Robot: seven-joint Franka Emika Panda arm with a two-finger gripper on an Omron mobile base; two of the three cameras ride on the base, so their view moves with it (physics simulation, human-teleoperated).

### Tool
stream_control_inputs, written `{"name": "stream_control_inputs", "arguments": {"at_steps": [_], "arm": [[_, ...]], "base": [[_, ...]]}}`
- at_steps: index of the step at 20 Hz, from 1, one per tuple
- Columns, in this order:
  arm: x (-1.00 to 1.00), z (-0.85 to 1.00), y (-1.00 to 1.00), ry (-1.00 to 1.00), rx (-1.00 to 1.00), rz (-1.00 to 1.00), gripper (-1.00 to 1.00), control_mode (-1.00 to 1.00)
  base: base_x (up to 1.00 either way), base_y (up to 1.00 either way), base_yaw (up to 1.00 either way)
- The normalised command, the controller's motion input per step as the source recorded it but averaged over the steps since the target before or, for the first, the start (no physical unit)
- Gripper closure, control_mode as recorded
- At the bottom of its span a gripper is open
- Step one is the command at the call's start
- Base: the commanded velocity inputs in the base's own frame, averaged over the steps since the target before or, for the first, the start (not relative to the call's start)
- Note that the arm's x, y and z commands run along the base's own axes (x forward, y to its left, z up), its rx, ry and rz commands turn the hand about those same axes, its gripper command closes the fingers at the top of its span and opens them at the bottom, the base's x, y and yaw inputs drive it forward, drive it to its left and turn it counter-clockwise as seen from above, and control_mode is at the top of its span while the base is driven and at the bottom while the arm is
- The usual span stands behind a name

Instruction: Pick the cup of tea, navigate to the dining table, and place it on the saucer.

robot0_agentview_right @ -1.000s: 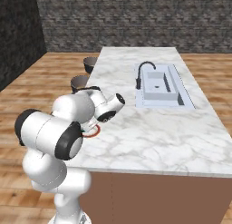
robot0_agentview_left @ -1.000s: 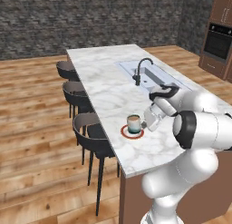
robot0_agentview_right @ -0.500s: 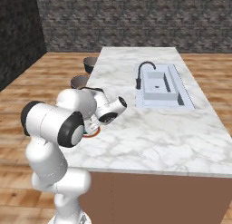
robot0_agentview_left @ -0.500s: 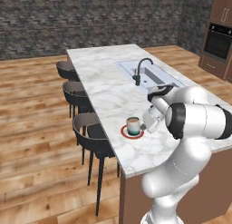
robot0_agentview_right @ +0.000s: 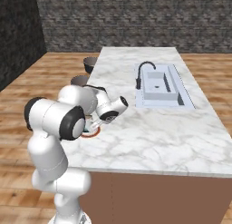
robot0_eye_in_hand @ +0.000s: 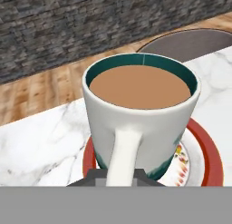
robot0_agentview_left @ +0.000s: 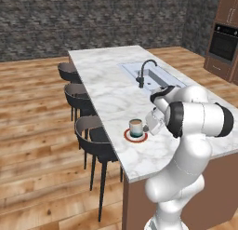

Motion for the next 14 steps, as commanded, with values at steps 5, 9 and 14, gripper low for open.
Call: {"name": "stream_control_inputs", "arguments": {"at_steps": [5,9,14], "arm": [[0.0,-0.22,0.0,0.0,0.0,0.0,1.0,-1.0],[0.0,-0.22,0.0,0.0,0.0,0.0,1.0,-1.0],[0.0,-0.07,0.0,0.0,0.0,0.0,1.0,-1.0]], "base": [[0.0,0.0,0.0],[0.0,0.0,0.0],[0.0,0.0,0.0]]}}
